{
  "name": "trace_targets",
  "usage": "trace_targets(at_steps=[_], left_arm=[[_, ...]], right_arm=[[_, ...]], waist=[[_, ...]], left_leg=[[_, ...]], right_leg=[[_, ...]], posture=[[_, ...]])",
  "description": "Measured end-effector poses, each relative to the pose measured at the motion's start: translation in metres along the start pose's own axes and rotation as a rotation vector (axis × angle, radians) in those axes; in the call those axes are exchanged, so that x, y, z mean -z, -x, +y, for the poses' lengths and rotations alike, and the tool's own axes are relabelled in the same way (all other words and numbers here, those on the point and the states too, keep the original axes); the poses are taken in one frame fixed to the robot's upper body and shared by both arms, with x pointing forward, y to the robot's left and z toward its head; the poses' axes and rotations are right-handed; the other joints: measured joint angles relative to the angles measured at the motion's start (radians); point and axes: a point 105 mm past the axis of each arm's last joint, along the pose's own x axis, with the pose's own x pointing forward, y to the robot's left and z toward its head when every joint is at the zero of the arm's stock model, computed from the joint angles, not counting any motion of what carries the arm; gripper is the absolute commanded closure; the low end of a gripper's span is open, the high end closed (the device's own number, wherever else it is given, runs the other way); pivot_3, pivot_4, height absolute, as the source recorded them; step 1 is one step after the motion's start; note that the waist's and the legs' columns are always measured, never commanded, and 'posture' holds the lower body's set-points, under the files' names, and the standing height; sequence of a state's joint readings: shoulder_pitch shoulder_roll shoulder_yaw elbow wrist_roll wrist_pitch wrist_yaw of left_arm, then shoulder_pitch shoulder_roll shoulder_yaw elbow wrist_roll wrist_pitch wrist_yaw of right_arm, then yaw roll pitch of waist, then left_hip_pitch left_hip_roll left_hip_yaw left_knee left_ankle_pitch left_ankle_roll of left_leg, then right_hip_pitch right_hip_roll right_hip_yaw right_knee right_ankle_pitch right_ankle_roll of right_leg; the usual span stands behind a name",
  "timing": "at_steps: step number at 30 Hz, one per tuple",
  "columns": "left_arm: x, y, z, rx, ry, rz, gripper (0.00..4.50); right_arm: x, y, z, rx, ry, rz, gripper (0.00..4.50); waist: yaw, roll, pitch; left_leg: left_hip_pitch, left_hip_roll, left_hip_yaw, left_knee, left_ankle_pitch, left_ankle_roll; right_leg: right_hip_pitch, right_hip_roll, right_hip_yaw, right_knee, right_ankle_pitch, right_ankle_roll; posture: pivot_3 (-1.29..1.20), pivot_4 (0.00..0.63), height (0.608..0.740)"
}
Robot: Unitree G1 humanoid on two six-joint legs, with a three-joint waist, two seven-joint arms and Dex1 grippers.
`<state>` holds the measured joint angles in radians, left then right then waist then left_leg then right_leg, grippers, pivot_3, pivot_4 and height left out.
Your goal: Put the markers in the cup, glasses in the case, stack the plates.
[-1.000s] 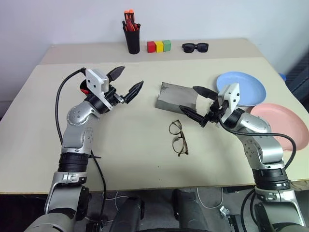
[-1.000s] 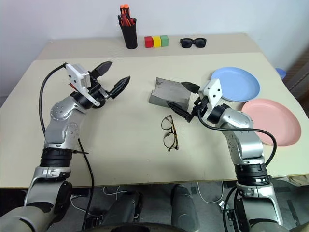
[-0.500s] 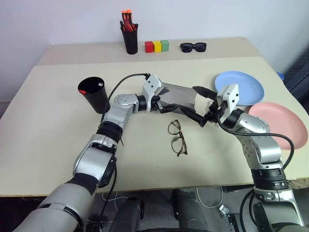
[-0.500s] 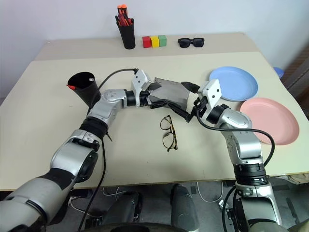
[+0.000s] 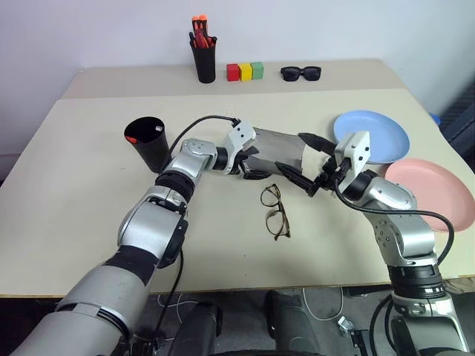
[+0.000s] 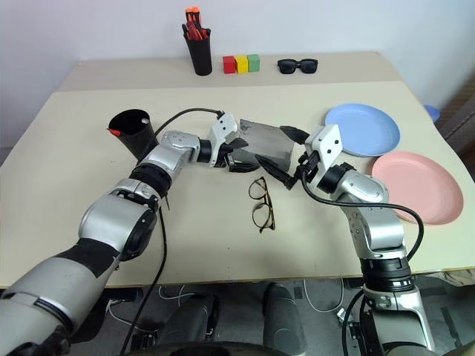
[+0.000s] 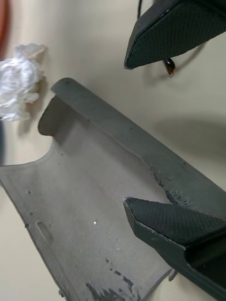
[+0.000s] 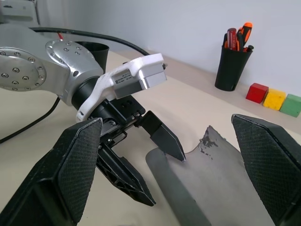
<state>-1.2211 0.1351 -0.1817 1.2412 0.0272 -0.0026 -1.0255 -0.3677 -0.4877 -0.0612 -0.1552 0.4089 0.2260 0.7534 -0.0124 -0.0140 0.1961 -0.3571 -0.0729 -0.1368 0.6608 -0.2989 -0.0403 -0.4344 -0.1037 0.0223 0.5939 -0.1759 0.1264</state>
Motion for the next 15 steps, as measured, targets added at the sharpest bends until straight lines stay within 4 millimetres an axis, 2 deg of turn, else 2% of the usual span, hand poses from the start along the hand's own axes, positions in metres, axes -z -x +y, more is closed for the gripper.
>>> trace_targets(at_steps=[5,6,15], left_arm=[[0.003,0.002,-0.004,0.048,0.006,0.029,4.04],[0.005,0.001,-0.006,0.059,0.008,0.039,4.43],[0.014,0.000,-0.013,0.107,0.032,0.092,4.48]], right_arm=[[0.000,0.000,0.001,-0.002,-0.004,0.004,0.00],[0.000,0.000,0.001,-0.002,-0.004,0.004,0.00],[0.000,0.000,0.001,-0.002,-0.004,0.005,0.00]], waist=[[0.002,0.000,0.000],[0.002,0.000,0.000],[-0.004,0.000,0.000]], left_leg=[[0.000,0.000,0.000,0.001,0.000,0.000],[0.000,0.000,0.000,0.001,0.000,0.001],[0.000,0.000,0.000,0.001,-0.001,0.001]], right_leg=[[0.001,0.000,0.000,0.000,0.000,0.000],[0.001,0.000,0.000,0.000,0.000,0.001],[0.001,0.000,0.000,0.000,0.000,0.001]], posture=[[0.00,0.150,0.740],[0.00,0.150,0.740],[0.00,0.150,0.740]])
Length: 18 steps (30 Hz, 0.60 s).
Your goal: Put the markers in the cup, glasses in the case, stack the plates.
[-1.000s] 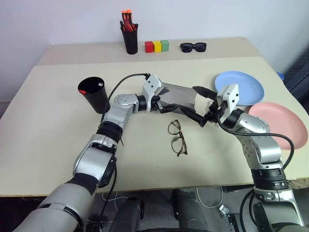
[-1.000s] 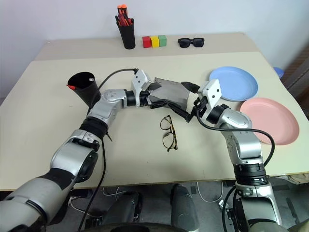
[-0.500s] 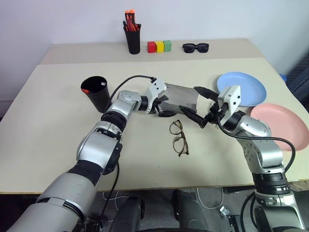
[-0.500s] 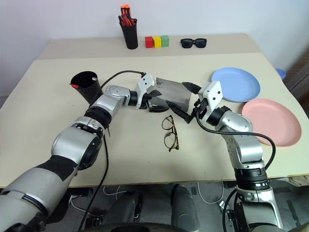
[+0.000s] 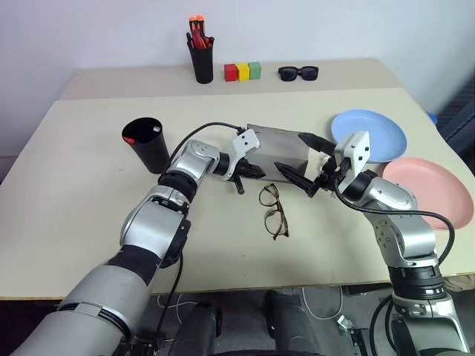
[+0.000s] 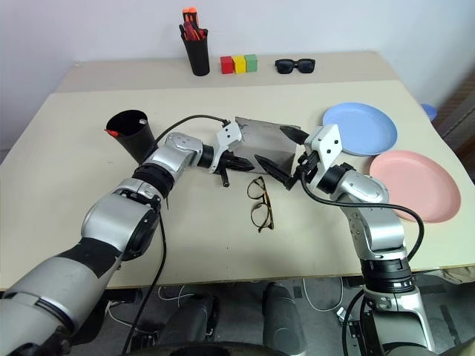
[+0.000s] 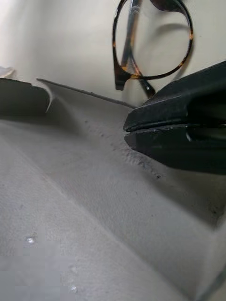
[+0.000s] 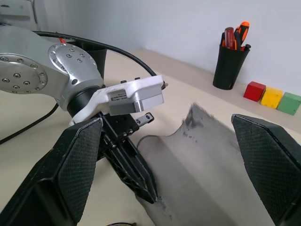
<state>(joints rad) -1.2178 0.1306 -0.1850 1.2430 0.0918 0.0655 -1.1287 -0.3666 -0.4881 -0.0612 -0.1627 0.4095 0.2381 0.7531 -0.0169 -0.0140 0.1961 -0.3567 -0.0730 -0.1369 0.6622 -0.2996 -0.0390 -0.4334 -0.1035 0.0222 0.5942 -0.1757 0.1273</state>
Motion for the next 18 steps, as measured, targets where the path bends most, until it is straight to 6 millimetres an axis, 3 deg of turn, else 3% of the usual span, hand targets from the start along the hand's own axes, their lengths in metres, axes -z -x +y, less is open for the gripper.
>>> trace_targets(at_steps=[7,8,10,17,18], left_arm=[[0.002,0.020,0.007,0.003,-0.038,0.032,4.48],[0.000,0.021,0.007,0.004,-0.048,0.028,4.24],[-0.004,0.020,0.008,-0.009,-0.063,0.004,3.62],[-0.011,0.015,0.008,-0.027,-0.104,-0.023,0.17],[-0.010,0.015,0.008,-0.025,-0.102,-0.018,0.17]], right_arm=[[0.000,0.000,0.000,0.000,0.001,0.001,0.00],[0.000,0.000,0.000,0.000,0.001,0.001,0.00],[0.000,0.000,0.000,-0.002,0.001,0.002,0.00],[0.001,-0.001,0.001,-0.006,0.001,0.003,0.00],[0.001,-0.001,0.001,-0.006,0.001,0.003,0.00]], waist=[[0.001,0.000,0.000],[0.001,0.000,0.000],[0.006,0.000,0.000],[0.002,0.000,0.000],[0.001,0.000,0.000]], left_leg=[[0.000,0.000,0.000,0.000,0.000,0.000],[0.000,0.000,0.000,0.000,0.000,0.000],[-0.001,0.000,0.000,0.001,0.000,0.000],[0.000,0.000,0.000,0.001,0.000,0.000],[0.000,0.000,0.000,0.001,0.000,0.000]], right_leg=[[0.000,0.000,0.000,0.000,0.000,0.000],[0.000,0.000,0.000,0.000,0.000,0.000],[0.000,0.000,0.000,0.000,0.000,0.000],[0.000,0.000,0.000,0.000,0.000,0.000],[0.000,0.000,0.000,0.000,0.000,0.000]], posture=[[0.00,0.150,0.740],[0.00,0.150,0.740],[0.00,0.150,0.740],[0.00,0.150,0.740],[0.00,0.150,0.740]])
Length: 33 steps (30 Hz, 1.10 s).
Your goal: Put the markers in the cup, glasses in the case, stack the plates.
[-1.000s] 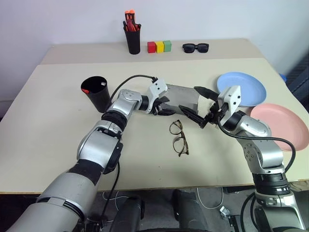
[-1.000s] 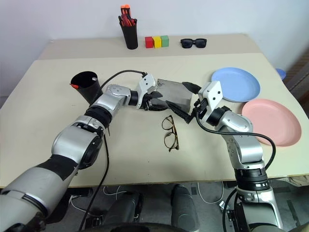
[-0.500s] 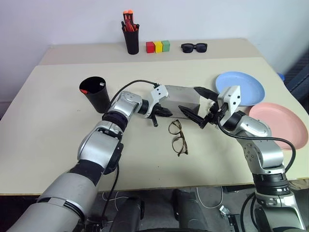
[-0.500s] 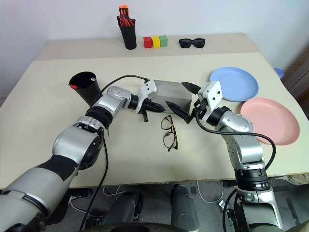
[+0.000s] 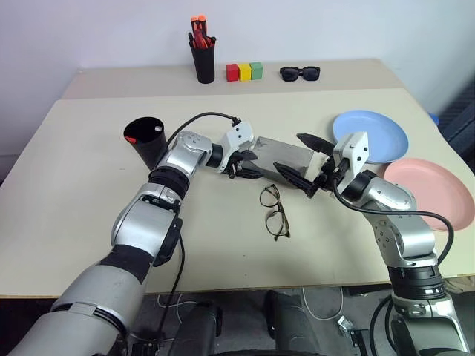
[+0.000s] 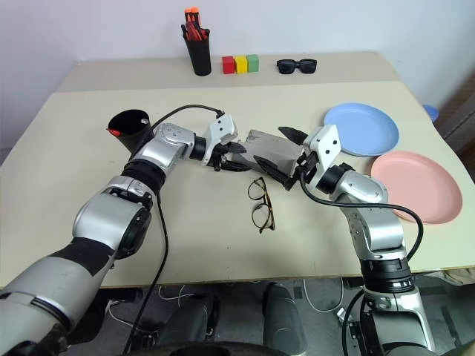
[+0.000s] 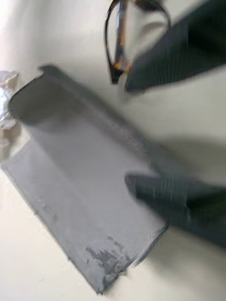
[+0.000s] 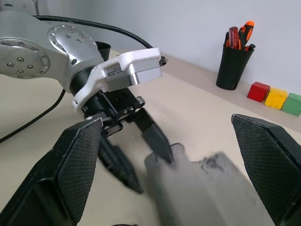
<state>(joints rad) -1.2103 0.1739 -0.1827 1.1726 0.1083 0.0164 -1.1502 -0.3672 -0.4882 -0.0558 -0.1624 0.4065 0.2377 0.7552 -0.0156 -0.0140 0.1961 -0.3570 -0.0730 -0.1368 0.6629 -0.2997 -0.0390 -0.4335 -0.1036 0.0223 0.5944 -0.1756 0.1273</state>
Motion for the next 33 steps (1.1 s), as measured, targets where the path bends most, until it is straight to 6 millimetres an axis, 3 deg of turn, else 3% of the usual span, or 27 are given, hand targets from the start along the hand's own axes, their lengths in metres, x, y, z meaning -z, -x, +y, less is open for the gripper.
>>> trace_targets(at_steps=[14,17,24,33], left_arm=[[0.006,-0.018,-0.008,0.003,-0.074,0.040,0.17],[0.005,-0.022,-0.012,0.015,-0.090,0.045,0.95],[0.005,-0.022,-0.013,0.028,-0.107,0.048,4.40],[0.009,-0.015,-0.016,0.085,-0.108,0.086,4.45]], right_arm=[[0.000,0.000,0.000,0.001,0.000,0.000,0.00],[0.000,0.000,0.000,0.002,0.000,0.000,0.00],[0.000,0.000,0.000,0.002,0.000,0.000,0.00],[0.000,0.000,0.000,0.001,0.001,-0.001,0.00]], waist=[[0.003,0.000,0.000],[0.004,0.000,0.000],[0.004,0.000,0.000],[-0.005,0.000,-0.001]], left_leg=[[0.000,0.000,0.000,0.000,0.000,0.000],[0.000,0.000,0.000,0.000,0.000,0.000],[0.001,0.000,0.000,0.000,0.000,0.000],[0.002,0.000,0.000,0.001,0.000,0.001]], right_leg=[[0.000,0.000,0.000,0.000,0.000,0.000],[0.001,0.000,0.000,0.000,0.000,0.000],[0.001,0.000,0.000,0.000,0.000,0.000],[0.002,0.000,0.000,0.000,0.000,0.000]], posture=[[0.00,0.150,0.740],[0.00,0.150,0.740],[0.00,0.150,0.740],[0.00,0.150,0.740]])
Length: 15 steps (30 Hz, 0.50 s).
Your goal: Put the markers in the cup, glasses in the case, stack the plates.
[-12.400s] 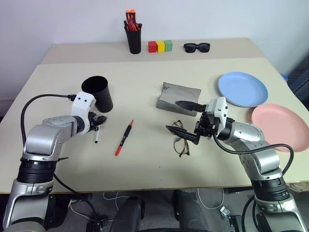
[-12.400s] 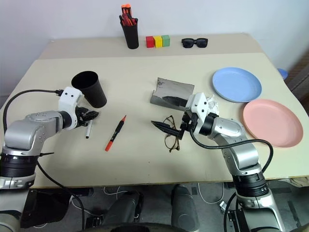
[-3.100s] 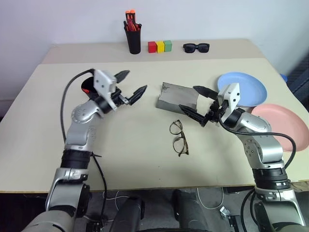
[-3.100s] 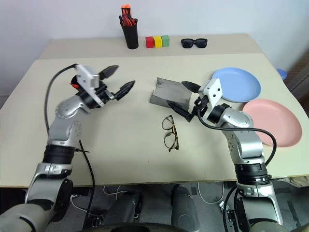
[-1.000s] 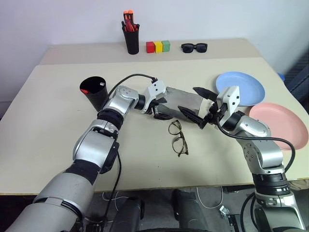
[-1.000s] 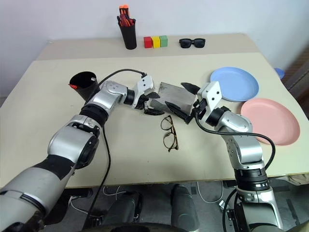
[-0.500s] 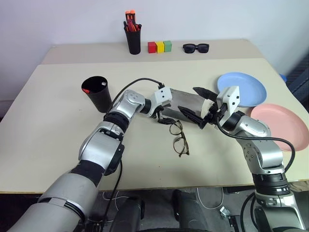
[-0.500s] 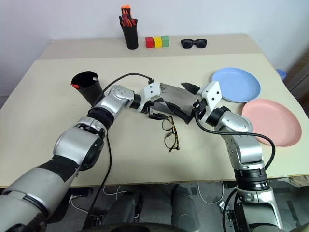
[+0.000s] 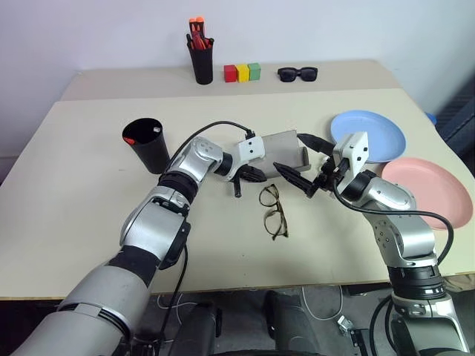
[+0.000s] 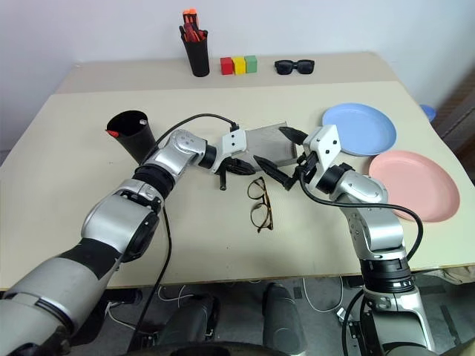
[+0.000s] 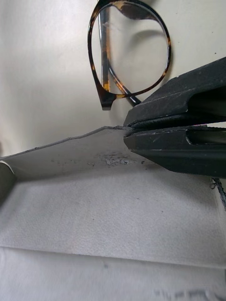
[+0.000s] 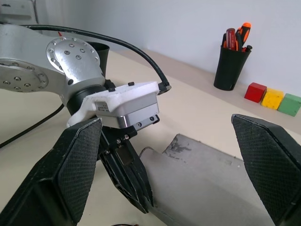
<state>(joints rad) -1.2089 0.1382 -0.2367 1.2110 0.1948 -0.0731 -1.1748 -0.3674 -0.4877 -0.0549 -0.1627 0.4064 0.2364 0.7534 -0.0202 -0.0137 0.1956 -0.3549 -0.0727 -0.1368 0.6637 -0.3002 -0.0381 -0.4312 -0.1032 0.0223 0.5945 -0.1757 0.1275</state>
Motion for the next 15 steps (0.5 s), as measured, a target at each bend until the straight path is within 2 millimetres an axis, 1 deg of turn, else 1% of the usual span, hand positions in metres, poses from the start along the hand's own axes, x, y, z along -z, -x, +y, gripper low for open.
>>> trace_targets(at_steps=[4,7,10,12,15], left_arm=[[0.008,0.017,0.002,0.033,0.016,0.036,4.45],[0.015,0.039,0.006,0.047,0.018,0.075,4.45],[0.018,0.064,0.008,0.064,0.002,0.101,4.45],[0.021,0.075,0.004,0.097,0.009,0.100,4.45],[0.026,0.085,-0.007,0.153,0.034,0.087,4.45]], right_arm=[[0.000,0.000,0.000,-0.001,0.000,0.000,0.00],[0.000,0.000,0.000,-0.001,0.000,0.000,0.00],[0.000,0.000,0.000,-0.002,0.000,0.000,0.00],[0.000,0.000,0.000,-0.003,0.000,0.000,0.00],[-0.001,-0.001,0.000,-0.008,0.002,-0.002,0.00]], waist=[[-0.002,0.000,0.000],[-0.001,0.000,0.000],[0.001,0.000,0.000],[0.001,0.000,0.000],[0.003,0.000,0.000]], left_leg=[[0.000,0.000,0.000,0.000,0.000,0.000],[-0.001,0.000,0.000,0.000,0.000,0.000],[-0.002,0.000,0.000,0.000,0.000,0.000],[-0.002,0.000,0.000,0.000,0.000,0.000],[-0.002,0.000,0.000,0.000,0.000,0.000]], right_leg=[[0.000,0.000,0.000,0.000,0.000,0.000],[-0.001,0.000,0.000,0.001,0.000,0.000],[-0.002,0.000,0.000,0.001,0.000,0.000],[-0.002,0.000,0.000,0.001,0.000,0.000],[-0.002,0.000,0.000,0.001,0.000,0.000]], posture=[[0.00,0.150,0.740],[0.00,0.150,0.740],[0.00,0.150,0.740],[0.00,0.150,0.740],[0.00,0.150,0.740]])
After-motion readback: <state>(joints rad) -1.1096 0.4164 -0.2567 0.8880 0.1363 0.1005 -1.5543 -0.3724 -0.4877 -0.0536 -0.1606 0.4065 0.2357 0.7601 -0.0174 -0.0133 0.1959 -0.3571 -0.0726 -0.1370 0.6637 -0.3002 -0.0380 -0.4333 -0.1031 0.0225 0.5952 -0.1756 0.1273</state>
